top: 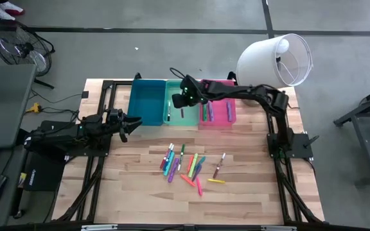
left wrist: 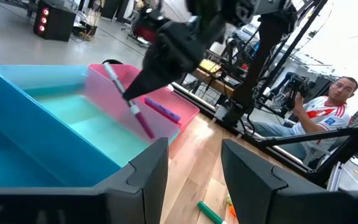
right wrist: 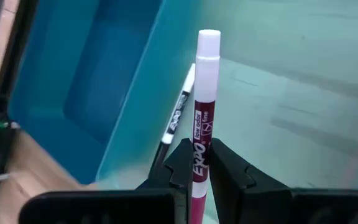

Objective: Pick & Place Markers
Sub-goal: Put the purple marker pen into the green bin, then put the brown marker pen into the green bin

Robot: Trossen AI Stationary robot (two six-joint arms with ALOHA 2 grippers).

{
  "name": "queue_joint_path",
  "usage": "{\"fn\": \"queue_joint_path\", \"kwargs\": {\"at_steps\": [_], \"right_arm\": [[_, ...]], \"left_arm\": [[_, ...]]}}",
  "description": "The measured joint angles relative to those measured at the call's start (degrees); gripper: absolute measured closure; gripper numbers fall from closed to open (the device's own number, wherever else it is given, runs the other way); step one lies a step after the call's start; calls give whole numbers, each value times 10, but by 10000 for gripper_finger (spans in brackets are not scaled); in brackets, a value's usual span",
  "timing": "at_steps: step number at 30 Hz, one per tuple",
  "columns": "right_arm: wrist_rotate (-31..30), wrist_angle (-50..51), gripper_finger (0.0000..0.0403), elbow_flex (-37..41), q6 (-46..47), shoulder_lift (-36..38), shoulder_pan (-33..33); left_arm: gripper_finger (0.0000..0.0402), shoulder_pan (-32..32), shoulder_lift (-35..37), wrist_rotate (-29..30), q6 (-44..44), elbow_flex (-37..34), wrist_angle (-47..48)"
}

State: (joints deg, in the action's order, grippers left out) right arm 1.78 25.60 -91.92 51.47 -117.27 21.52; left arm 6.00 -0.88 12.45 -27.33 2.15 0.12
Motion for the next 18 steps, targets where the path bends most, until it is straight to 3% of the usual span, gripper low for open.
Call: {"fn": "queue_joint_path", "kwargs": {"at_steps": [8,18], "right_arm": [[14,5,368,0,4,-18,2],[27,20,301,0,-4,-16,-3]], "left_arm": [[254,0,0,0,0,0,0],[254,0,0,0,0,0,0]]}}
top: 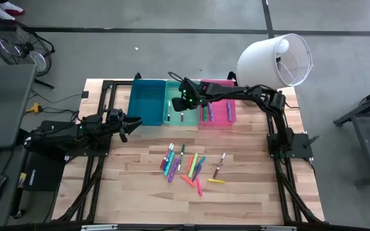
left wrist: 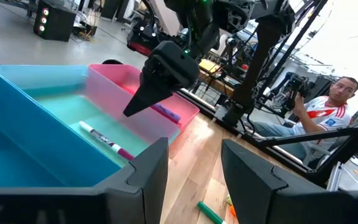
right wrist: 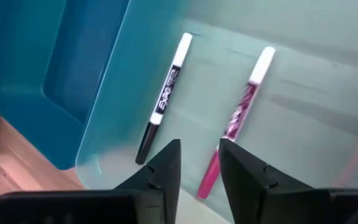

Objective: Pick & Place Markers
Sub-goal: Put the brown marker pen into the green bin

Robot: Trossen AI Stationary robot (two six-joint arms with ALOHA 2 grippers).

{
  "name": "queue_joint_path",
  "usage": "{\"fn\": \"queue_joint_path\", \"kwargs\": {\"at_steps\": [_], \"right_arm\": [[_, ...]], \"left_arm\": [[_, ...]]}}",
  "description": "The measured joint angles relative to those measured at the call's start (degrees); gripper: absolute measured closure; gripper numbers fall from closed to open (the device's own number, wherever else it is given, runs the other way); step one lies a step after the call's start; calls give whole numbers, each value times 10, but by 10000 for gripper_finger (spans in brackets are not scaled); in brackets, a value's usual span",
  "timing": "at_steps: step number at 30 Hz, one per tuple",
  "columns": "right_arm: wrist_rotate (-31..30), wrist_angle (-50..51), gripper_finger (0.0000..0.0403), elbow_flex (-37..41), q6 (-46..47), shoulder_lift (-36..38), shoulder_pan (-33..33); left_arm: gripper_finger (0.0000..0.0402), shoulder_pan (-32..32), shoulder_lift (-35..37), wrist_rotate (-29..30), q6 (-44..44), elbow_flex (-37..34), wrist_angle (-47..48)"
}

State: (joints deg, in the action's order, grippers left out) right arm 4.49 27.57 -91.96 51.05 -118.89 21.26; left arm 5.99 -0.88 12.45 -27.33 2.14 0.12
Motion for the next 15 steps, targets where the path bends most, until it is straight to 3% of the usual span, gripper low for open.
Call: {"fn": "queue_joint_path", "kwargs": {"at_steps": [7,15], "right_arm": [[3,1,269,0,-13,10,-3],[-4,20,263,0,-48,58,-14]], "left_arm": [[254,0,0,0,0,0,0],[254,0,0,0,0,0,0]]}}
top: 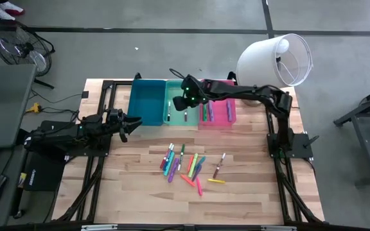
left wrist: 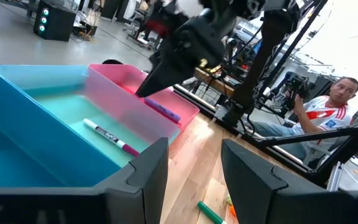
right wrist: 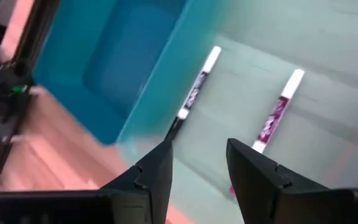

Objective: Pick & Place Markers
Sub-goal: Put the brown marker pen into the green bin

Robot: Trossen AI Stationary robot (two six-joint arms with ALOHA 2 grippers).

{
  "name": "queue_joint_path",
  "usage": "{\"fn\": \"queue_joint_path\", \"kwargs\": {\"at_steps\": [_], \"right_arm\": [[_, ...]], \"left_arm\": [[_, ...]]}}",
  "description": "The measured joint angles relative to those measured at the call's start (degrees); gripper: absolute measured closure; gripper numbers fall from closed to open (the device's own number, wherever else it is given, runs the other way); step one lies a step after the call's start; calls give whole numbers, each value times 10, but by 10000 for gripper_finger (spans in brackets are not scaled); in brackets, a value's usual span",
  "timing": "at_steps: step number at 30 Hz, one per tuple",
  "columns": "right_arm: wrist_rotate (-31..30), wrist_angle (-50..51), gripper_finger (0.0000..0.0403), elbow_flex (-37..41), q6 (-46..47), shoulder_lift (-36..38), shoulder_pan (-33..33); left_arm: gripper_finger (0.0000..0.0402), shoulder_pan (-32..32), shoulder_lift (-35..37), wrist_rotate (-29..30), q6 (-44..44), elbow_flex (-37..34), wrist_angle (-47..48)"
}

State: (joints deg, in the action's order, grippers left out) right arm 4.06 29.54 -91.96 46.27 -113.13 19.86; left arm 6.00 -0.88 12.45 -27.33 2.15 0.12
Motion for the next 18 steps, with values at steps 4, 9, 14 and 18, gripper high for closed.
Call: {"fn": "queue_joint_path", "kwargs": {"at_steps": [4,9,14,18], "right_arm": [[-13,38,263,0,-18,24,-21],[-54,99,263,0,-33,56,-53],[-81,160,263,0,-40,79,-94],[-86,208,263,0,-44,95,-134]], "left_arm": [[254,0,0,0,0,0,0],[254,0,0,0,0,0,0],[254,0,0,0,0,0,0],[254,0,0,0,0,0,0]]}}
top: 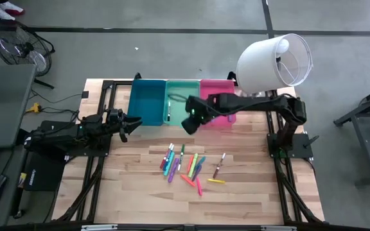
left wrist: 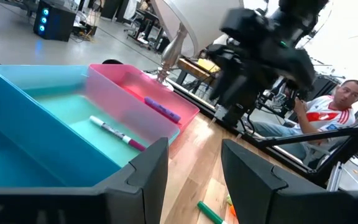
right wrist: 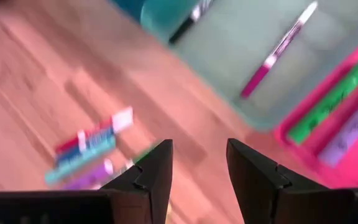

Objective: Pick & Place Markers
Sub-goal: Put the brown marker pen into the green bin

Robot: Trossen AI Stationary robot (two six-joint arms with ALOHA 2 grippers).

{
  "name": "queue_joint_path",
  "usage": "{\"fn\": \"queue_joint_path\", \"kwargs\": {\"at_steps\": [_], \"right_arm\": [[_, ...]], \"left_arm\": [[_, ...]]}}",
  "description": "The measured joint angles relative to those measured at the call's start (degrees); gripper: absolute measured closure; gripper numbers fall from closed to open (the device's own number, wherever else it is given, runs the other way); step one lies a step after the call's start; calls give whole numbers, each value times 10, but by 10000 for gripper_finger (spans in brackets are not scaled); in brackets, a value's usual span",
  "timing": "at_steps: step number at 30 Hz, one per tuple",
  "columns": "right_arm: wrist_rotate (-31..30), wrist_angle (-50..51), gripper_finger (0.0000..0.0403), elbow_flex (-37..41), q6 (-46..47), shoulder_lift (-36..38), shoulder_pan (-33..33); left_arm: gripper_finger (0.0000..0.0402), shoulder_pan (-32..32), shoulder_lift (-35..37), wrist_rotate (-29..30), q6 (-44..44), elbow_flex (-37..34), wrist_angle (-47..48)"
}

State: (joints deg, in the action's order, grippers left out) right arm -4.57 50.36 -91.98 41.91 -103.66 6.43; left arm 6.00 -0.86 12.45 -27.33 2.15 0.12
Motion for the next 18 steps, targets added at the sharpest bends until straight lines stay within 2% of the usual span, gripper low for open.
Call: {"fn": "queue_joint_path", "kwargs": {"at_steps": [4,6,14,18], "right_arm": [[-32,40,263,4,0,11,-40],[-45,29,263,30,6,28,-59],[-39,-150,263,248,91,137,-132],[-39,-216,263,333,122,188,-176]], "left_arm": [[254,0,0,0,0,0,0],[254,0,0,0,0,0,0],[254,0,0,-1,0,0,0],[254,0,0,-1,0,0,0]]}}
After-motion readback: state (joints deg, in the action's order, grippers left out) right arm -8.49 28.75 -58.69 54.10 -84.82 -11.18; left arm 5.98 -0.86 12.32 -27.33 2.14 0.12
